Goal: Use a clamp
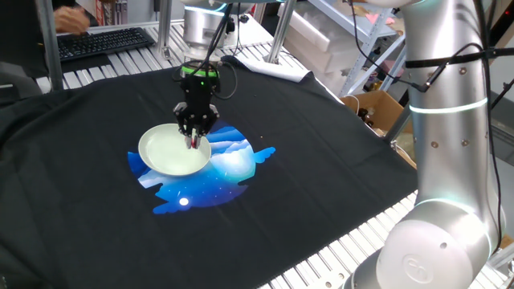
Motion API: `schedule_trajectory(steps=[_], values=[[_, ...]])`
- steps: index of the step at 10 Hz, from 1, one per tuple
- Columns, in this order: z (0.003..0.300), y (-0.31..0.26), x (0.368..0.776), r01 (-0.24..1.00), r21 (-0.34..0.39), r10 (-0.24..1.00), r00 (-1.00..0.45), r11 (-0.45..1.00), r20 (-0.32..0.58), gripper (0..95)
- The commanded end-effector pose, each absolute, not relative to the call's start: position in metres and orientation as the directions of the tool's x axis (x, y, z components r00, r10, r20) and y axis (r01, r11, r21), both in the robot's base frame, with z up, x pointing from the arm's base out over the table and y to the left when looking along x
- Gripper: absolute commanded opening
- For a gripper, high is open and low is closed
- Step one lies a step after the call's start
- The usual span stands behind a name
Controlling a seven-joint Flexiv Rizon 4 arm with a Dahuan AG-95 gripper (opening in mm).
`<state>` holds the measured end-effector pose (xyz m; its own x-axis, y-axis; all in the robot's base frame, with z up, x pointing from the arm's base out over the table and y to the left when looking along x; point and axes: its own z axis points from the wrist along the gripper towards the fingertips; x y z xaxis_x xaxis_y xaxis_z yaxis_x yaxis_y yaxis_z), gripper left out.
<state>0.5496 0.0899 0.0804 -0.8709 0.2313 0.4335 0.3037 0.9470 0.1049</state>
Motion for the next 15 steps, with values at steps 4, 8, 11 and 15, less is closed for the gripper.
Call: schedule_trajectory(steps=[4,8,11,15], values=[[0.065,0.094,0.534,0.342,0.147,0.251,-0.867,0.928,0.431,0.0],[0.065,0.094,0.534,0.396,0.179,0.295,-0.858,0.901,0.42,0.0],[0.065,0.094,0.534,0.401,0.171,0.317,-0.871,0.9,0.375,0.0],[0.065,0.094,0.534,0.442,0.133,0.366,-0.849,0.887,0.381,0.0]])
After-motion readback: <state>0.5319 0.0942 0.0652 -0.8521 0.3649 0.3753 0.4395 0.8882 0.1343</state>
